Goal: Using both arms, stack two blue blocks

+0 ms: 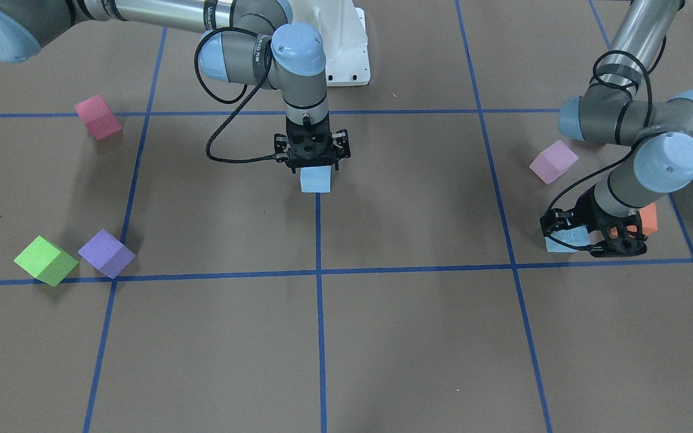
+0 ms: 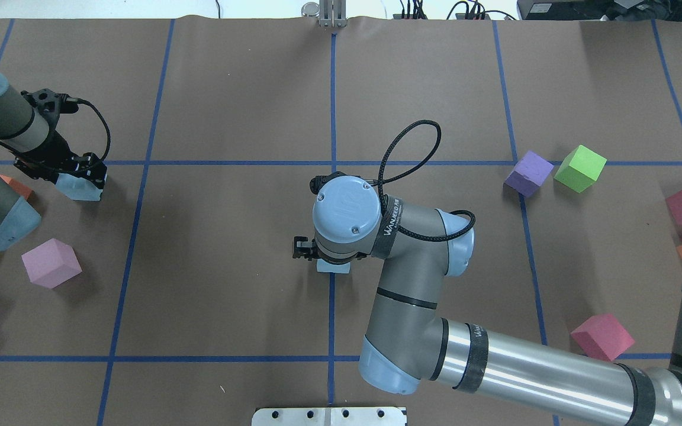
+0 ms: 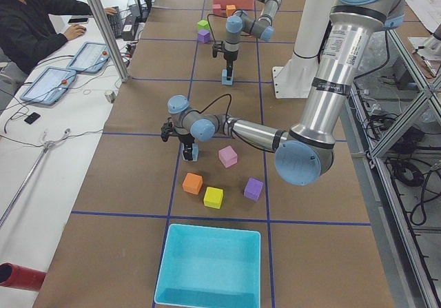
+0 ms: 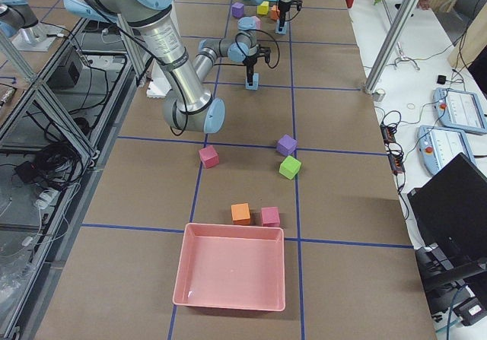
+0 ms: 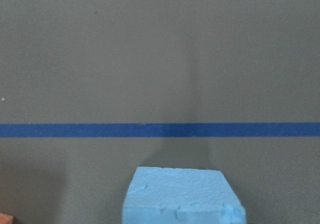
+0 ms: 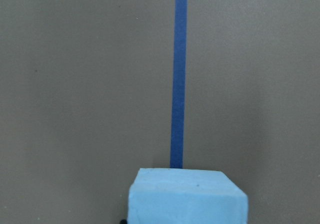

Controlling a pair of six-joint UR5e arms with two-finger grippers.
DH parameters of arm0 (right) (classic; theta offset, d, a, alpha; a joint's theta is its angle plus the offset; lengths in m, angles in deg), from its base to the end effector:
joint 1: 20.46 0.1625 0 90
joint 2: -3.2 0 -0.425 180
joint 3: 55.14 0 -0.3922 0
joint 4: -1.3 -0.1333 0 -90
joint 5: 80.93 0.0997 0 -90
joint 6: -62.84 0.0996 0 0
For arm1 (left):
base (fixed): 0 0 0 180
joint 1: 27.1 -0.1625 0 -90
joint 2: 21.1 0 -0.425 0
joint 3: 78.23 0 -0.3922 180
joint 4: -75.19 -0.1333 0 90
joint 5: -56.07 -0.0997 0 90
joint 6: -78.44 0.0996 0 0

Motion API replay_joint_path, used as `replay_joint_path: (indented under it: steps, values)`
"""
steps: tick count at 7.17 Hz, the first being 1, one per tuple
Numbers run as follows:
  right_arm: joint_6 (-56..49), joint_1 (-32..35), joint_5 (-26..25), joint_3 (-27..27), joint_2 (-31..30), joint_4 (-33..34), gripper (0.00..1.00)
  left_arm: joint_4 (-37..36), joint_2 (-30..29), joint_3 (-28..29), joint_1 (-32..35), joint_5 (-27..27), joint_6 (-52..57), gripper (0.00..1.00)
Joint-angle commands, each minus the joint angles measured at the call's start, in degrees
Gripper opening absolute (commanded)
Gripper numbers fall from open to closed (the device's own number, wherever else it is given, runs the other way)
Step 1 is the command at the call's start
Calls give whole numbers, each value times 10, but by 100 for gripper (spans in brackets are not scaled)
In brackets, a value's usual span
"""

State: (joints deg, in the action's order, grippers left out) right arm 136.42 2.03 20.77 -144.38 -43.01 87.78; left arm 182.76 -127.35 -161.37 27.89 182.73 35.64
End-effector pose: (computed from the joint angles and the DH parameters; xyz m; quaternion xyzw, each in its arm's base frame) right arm -0.6221 -0.3800 0.1964 0.0426 -0.4018 0.0082 0.9147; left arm 0.3015 -0.5591 0.5325 -0.0199 0.3770 0.0104 0.9260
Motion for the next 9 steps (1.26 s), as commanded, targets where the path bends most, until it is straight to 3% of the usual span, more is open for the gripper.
replay_joint_path:
  steps: [1,3,5,7,9]
  values:
    - [-1,3,2,-4,0,2,100,1,0,-4,-1,-1,-22,49]
    - [-2,25,31,-31,-8,6,100,1,-1,-7,-1,-1,-24,46]
    - [-12,68,77,-104,-37,57,100,-9,-9,-44,-1,2,-33,47]
    - [-71,108,81,-169,-102,82,100,-48,-68,-62,-1,5,-98,48]
    - [-129,188,138,-183,-139,82,100,-117,-158,-71,-23,2,-167,49]
